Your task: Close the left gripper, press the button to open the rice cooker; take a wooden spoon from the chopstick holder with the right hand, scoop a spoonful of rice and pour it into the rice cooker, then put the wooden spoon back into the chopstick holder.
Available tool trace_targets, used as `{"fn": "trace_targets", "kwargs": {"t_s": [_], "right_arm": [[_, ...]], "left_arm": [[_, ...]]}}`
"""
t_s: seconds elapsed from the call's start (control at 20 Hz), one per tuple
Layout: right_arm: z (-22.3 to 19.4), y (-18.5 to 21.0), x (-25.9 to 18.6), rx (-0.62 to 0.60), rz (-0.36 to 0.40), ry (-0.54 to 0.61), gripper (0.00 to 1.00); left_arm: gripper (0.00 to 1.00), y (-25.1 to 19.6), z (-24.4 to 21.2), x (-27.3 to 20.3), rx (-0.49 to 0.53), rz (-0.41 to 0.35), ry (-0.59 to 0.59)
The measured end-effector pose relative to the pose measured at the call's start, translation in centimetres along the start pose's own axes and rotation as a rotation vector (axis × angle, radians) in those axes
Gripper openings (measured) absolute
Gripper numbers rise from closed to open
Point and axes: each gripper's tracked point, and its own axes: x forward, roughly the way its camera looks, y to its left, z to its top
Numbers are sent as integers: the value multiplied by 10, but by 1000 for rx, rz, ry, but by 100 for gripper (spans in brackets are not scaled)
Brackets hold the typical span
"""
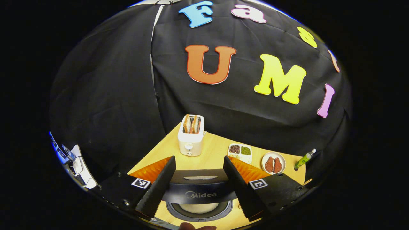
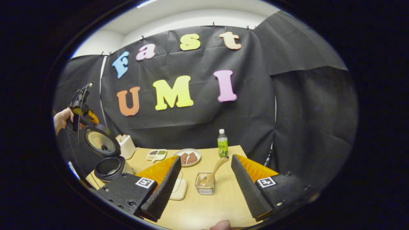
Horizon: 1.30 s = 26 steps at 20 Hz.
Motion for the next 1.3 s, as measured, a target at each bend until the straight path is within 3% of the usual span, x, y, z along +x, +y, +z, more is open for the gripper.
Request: {"fn": "trace_targets", "kwargs": {"t_s": [0.2, 0.35, 0.6, 1.3], "right_arm": [[-1, 23, 1, -9, 53, 1, 100], [-2, 40, 8, -11, 93, 1, 100], [-2, 61, 13, -20, 155, 5, 99], [4, 46, 29, -41, 180, 13, 100]], "left_arm": [[97, -5, -29, -19, -7, -28, 19], [96, -11, -84, -35, -67, -55, 99], [97, -7, -143, -53, -61, -42, 144], [97, -5, -218, -28, -15, 24, 265]]}}
